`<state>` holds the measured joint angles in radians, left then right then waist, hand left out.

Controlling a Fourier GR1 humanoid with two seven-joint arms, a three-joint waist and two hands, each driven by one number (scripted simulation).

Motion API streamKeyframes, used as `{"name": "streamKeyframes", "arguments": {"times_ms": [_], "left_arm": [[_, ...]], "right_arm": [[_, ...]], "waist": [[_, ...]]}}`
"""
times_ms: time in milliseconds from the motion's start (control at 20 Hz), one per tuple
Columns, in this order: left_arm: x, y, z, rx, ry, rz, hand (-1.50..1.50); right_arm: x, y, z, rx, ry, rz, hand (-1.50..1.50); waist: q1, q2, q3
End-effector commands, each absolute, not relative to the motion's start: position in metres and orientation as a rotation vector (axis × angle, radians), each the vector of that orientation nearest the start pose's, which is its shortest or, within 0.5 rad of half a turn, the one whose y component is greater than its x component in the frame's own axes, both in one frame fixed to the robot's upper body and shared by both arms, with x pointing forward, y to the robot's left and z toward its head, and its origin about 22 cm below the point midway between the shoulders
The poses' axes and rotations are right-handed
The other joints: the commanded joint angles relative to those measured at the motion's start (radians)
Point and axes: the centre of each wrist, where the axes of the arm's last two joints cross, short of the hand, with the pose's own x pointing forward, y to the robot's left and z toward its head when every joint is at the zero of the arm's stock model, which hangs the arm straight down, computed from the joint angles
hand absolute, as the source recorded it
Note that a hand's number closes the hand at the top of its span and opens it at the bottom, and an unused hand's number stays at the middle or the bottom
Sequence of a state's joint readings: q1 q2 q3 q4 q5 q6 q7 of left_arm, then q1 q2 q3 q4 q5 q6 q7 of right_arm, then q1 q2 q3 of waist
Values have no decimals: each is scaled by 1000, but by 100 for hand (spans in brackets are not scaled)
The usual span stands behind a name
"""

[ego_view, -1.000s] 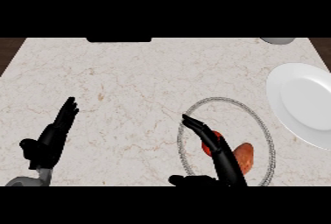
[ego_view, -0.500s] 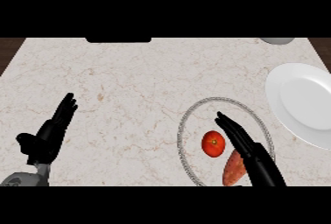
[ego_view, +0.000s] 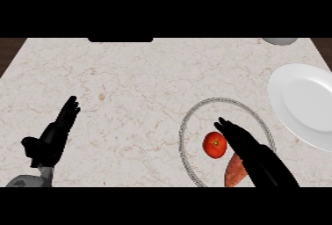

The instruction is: Pick the tomato from the placemat and place it in the plate

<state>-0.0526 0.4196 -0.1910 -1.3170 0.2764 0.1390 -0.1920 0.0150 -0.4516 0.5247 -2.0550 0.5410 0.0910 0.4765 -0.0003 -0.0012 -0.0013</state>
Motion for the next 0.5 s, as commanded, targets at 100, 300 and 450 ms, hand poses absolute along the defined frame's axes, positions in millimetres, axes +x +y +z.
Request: {"name": "streamKeyframes", "arguments": {"times_ms": [100, 300, 450], "left_arm": [[242, 302, -30, 144, -1518, -139, 0], [255, 299, -25, 162, -1523, -139, 0], [235, 315, -15, 145, -1522, -159, 0]], "right_arm": [[178, -182, 87, -523, -1297, 1095, -150], [209, -193, 100, -552, -1223, 1151, -150], [220, -179, 88, -616, -1167, 1179, -150]], "waist": [[-1, 0, 1], [2, 2, 1], [11, 1, 1]]}}
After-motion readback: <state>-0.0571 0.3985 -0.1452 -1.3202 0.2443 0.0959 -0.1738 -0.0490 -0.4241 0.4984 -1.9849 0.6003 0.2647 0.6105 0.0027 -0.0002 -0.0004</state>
